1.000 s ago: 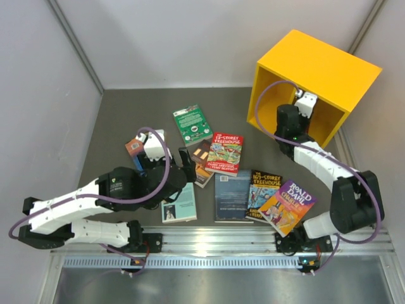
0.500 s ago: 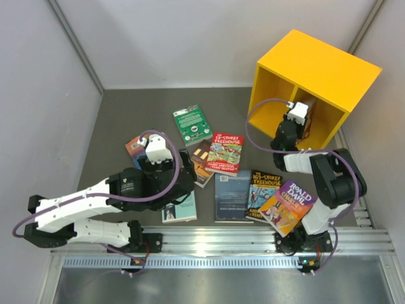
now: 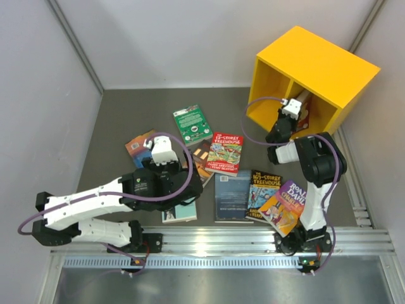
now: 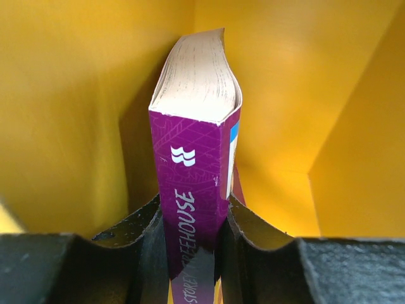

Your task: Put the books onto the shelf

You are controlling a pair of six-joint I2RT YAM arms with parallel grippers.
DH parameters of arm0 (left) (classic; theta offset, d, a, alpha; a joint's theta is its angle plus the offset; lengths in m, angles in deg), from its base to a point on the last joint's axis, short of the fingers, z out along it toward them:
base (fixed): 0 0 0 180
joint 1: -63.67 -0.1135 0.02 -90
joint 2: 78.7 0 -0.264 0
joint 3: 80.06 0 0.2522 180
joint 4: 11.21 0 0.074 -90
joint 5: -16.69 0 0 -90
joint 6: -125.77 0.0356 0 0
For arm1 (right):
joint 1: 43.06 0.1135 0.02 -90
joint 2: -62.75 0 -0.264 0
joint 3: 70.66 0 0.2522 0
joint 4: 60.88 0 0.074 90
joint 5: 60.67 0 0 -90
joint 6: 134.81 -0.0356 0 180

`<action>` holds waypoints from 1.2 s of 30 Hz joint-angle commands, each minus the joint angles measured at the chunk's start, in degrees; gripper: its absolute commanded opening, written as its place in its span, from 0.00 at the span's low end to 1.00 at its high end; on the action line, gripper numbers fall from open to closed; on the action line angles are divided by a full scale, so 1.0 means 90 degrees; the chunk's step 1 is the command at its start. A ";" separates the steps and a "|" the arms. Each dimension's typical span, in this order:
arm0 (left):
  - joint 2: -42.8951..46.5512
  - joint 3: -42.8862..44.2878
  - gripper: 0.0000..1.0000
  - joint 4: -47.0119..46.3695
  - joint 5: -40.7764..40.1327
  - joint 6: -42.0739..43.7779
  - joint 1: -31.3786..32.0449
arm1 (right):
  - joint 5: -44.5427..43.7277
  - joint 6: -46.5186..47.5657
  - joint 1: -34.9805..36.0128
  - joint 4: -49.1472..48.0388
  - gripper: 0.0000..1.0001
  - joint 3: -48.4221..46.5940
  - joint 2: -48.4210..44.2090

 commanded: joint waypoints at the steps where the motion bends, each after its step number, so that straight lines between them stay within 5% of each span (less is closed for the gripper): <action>1: -0.0119 0.0015 0.99 0.0298 -0.0379 -0.0205 0.0003 | 0.0556 -0.0060 -0.0054 -0.1146 0.00 -0.0249 0.0282; 3: -0.0236 0.0064 0.99 0.0424 -0.0437 -0.0380 0.0003 | 0.0731 -0.0050 -0.0054 -0.1215 0.02 -0.0162 0.0224; 6: -0.0373 0.0074 0.99 0.0532 -0.0554 -0.0488 0.0013 | 0.0733 -0.0040 -0.0044 -0.1205 0.16 -0.0074 0.0155; 7: -0.0393 0.0045 0.99 0.0523 -0.0574 -0.0517 0.0013 | 0.0665 -0.0089 -0.0015 -0.1215 0.51 -0.0044 0.0155; 10: -0.0471 0.0044 0.99 0.0464 -0.0711 -0.0566 0.0003 | 0.0635 0.0027 0.0014 -0.1215 0.92 0.0024 0.0136; 11: -0.0481 0.0054 0.99 0.0454 -0.0730 -0.0595 0.0013 | 0.0644 0.0066 0.0015 -0.1215 0.98 0.0044 0.0106; 26: -0.0345 0.0074 0.99 0.0669 -0.0652 -0.1142 0.0003 | -0.0058 0.0975 0.0815 -0.0796 1.00 0.0327 -0.1182; 33: 0.0056 -0.0131 0.99 0.0445 -0.0642 -0.1074 0.0003 | -0.0527 0.0529 0.1459 0.1086 1.00 0.0444 -0.2644; 36: 0.0270 -0.0267 0.99 0.0220 -0.0652 -0.0870 0.0003 | -0.0469 -0.0455 0.1917 0.3242 1.00 0.0279 -0.3522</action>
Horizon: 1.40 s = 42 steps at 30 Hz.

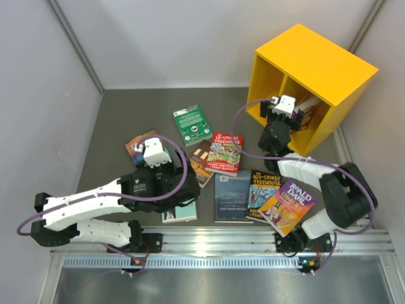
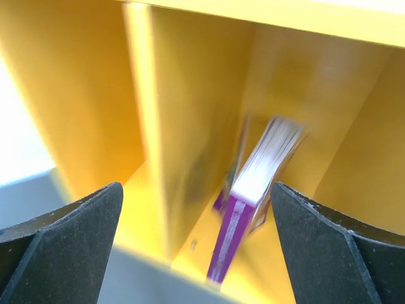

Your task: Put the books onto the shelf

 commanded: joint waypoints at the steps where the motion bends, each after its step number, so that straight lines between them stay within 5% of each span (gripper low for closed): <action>1: 0.0302 -0.0173 0.98 -0.0336 -0.0191 0.0197 0.0013 | -0.0056 -0.1297 0.0541 0.3118 1.00 -0.0239 -0.1119; 5: 0.0760 -0.0544 0.99 -0.1289 -0.0016 0.1015 0.0013 | 0.0770 -0.3967 0.1118 0.6467 1.00 -0.0755 -0.2280; 8: 0.1112 -0.1090 0.99 -0.2044 0.0257 0.1758 -0.0007 | 0.1823 -0.4930 0.1577 0.8416 1.00 -0.1127 -0.2537; 11: 0.1444 -0.1579 0.98 -0.2903 0.0638 0.2237 0.0003 | 0.3238 -0.5983 0.1910 0.8882 1.00 -0.1343 -0.2606; 17: 0.1631 -0.1776 0.99 -0.3550 0.1049 0.2785 0.0003 | 0.6122 -0.7109 0.1247 0.8756 1.00 -0.1108 -0.1749; 23: 0.1572 -0.1249 0.99 -0.3072 0.1313 0.3020 0.0003 | 0.7228 -0.7286 0.0466 0.8981 1.00 -0.1206 -0.0460; 31: 0.2176 -0.1072 0.98 -0.2018 0.1459 0.2181 0.0003 | 0.7190 -0.7413 0.0318 0.8961 1.00 -0.1187 0.0314; 42: 0.1915 -0.0721 0.96 -0.1265 0.1811 0.1828 0.0003 | 0.7532 -0.8292 0.0357 0.6757 1.00 -0.0094 0.1066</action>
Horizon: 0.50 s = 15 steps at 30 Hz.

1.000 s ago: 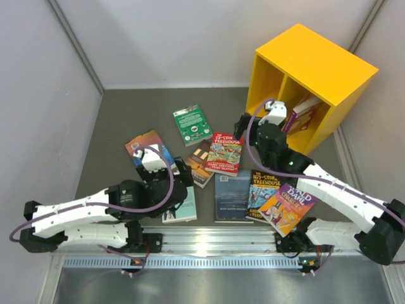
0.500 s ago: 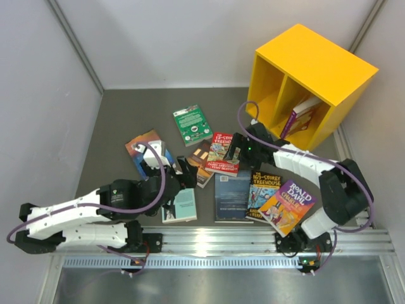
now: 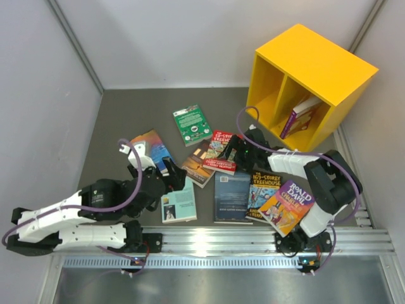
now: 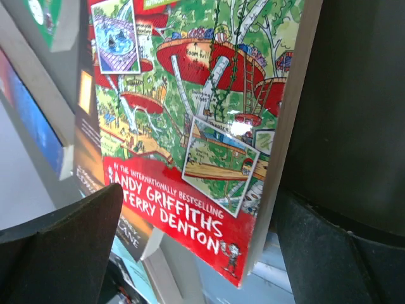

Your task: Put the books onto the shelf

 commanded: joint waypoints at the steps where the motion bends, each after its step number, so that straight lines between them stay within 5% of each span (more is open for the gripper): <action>1: -0.0349 0.0328 0.96 0.0260 0.0128 -0.0066 0.0003 | 0.0184 -0.0397 0.0051 -0.0524 1.00 0.0451 0.0391; 4: -0.0447 0.0368 0.97 0.0144 0.0138 -0.0027 -0.0007 | 0.0144 -0.0426 0.0051 -0.0884 0.98 0.0588 0.0567; 7: -0.0457 0.0338 0.97 0.0036 0.0138 0.0051 0.0003 | 0.0232 -0.0466 0.0051 -0.1314 0.78 0.0763 0.0723; 8: -0.0467 0.0338 0.98 0.0007 0.0138 0.0080 -0.0007 | 0.0252 -0.0475 0.0061 -0.1393 0.62 0.0793 0.0733; 11: -0.0457 0.0368 0.98 0.0006 0.0118 0.0178 0.0003 | 0.0271 -0.0456 0.0061 -0.1521 0.39 0.0890 0.0617; 15: -0.0399 0.0339 0.99 -0.0158 0.0089 0.0363 0.0003 | 0.0291 -0.0251 0.0071 -0.1492 0.16 0.0842 0.0411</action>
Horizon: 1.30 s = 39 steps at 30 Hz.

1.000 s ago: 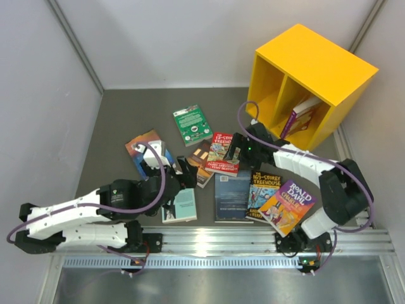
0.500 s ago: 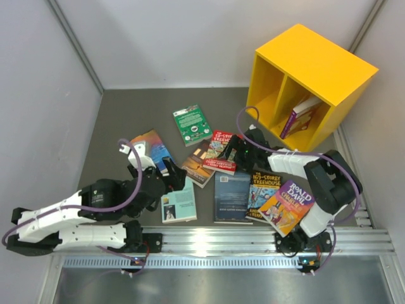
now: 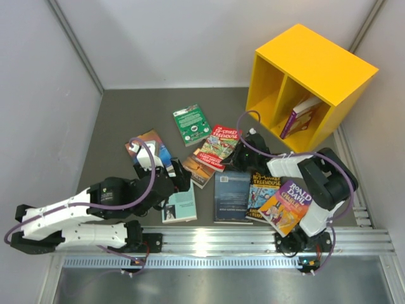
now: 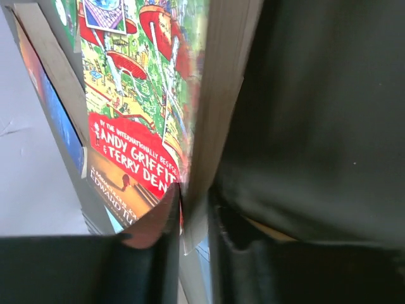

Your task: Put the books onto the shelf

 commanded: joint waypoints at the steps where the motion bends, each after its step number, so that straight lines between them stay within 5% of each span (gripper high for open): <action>1: 0.0136 0.0152 0.99 -0.0269 -0.0045 0.0295 0.0003 | -0.0134 0.0388 0.0078 0.0439 0.12 0.0121 -0.0014; 3: 0.0126 0.0142 0.99 -0.0366 -0.0054 0.0393 0.0003 | -0.0076 0.0505 0.0088 0.0778 0.00 -0.0016 -0.0150; 12: -0.0031 0.0044 0.99 -0.1527 0.0033 0.1817 -0.0026 | 0.0119 0.1384 0.0156 0.2771 0.00 -0.0738 -0.1995; 16: 0.0077 -0.0229 0.99 -0.2923 0.1298 0.2902 -0.0659 | 0.0908 0.1949 0.0156 0.3475 0.00 -0.1177 -0.2884; 19: -0.0302 -0.0278 0.98 -0.3306 0.3923 0.3021 -0.2385 | 0.1387 0.2107 0.0156 0.3885 0.00 -0.1266 -0.3655; 21: -0.0605 -0.0346 0.97 -0.3472 0.5207 0.2894 -0.3335 | 0.1603 0.2029 0.0146 0.3916 0.00 -0.1218 -0.4251; 28: -0.0860 -0.0882 0.99 -0.5189 0.6448 0.2640 -0.3835 | 0.2512 0.1044 0.0156 0.3096 0.00 -0.0759 -0.5501; 37: -0.0939 -0.1001 0.99 -0.5865 0.6713 0.2542 -0.3884 | 0.2951 0.0994 0.0156 0.2803 0.00 -0.0534 -0.5659; 39: -0.0967 -0.0943 0.92 -0.5855 0.6781 0.2639 -0.3903 | 0.3001 0.1023 0.0156 0.2773 0.00 -0.0495 -0.5668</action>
